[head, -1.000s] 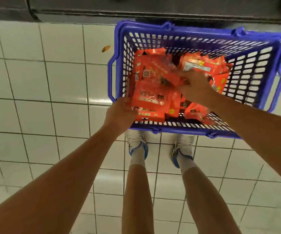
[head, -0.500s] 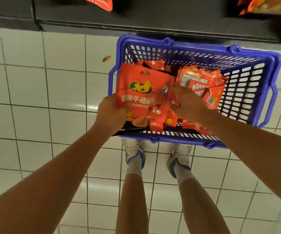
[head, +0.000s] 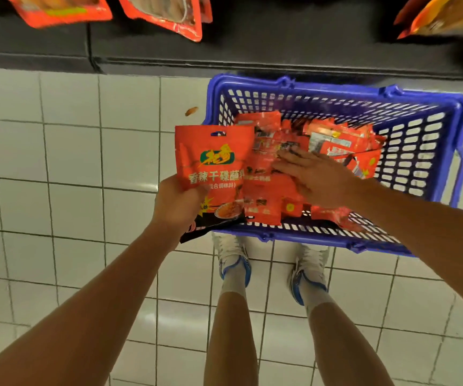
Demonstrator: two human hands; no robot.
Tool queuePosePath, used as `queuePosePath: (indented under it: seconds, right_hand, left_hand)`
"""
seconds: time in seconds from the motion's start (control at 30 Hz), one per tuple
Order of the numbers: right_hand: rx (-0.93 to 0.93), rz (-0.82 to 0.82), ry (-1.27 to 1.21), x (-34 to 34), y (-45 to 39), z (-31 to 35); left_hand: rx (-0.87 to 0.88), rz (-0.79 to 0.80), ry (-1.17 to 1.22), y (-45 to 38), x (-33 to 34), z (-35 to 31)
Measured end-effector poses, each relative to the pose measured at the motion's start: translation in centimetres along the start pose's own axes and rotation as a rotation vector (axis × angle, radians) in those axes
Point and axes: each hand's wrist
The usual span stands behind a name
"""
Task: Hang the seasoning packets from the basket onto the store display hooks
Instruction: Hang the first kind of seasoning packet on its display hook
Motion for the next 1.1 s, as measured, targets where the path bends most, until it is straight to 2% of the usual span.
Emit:
queuePosePath:
  seconds: [0.03, 0.1, 0.2, 0.33, 0.43, 0.57, 0.67, 0.87, 1.0, 1.1]
  right_hand:
    - [-0.019, -0.011, -0.098, -1.4, 0.8, 0.1]
    - [-0.039, -0.153, -0.264, -4.2, 2.4, 0.3]
    - [0.119, -0.386, -0.376, -7.6, 4.7, 0.3]
    - [0.425, -0.446, -0.614, -11.9, 8.7, 1.0]
    - [0.484, -0.507, -0.925, -16.8, 12.9, 3.1]
    - [0.423, -0.651, -1.138, -26.0, 19.1, 7.7]
    - [0.35, -0.763, -1.191, -34.0, 24.3, 11.5]
    - [0.139, -0.918, -1.172, -48.4, 36.1, 18.9]
    - [0.0, -1.134, -0.987, -56.4, 43.8, 23.5]
    - [-0.148, -1.212, -0.942, -61.9, 47.8, 27.3]
  left_hand:
    - [0.008, 0.004, 0.029, 0.6, -0.2, -0.7]
    - [0.027, 0.01, 0.089, 1.7, -0.6, -2.2]
    - [0.024, -0.018, 0.186, 3.2, -0.9, -4.4]
    - [0.043, 0.0, 0.235, 6.5, -1.6, -7.2]
    - [0.094, 0.034, 0.296, 9.8, -2.4, -10.2]
    - [0.189, 0.061, 0.417, 15.8, -4.2, -16.8]
    - [0.314, 0.069, 0.47, 21.7, -6.5, -23.4]
    - [0.565, -0.009, 0.612, 34.7, -12.9, -35.4]
    - [0.727, 0.005, 0.686, 42.3, -17.5, -41.6]
    - [0.868, -0.011, 0.719, 46.7, -20.8, -45.5]
Point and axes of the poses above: each hand's wrist, its own y-axis away from the middle knuckle, its own x-axis out of the palm, z = x × y, and after that the axes turned 6 degrees about x, right-handed
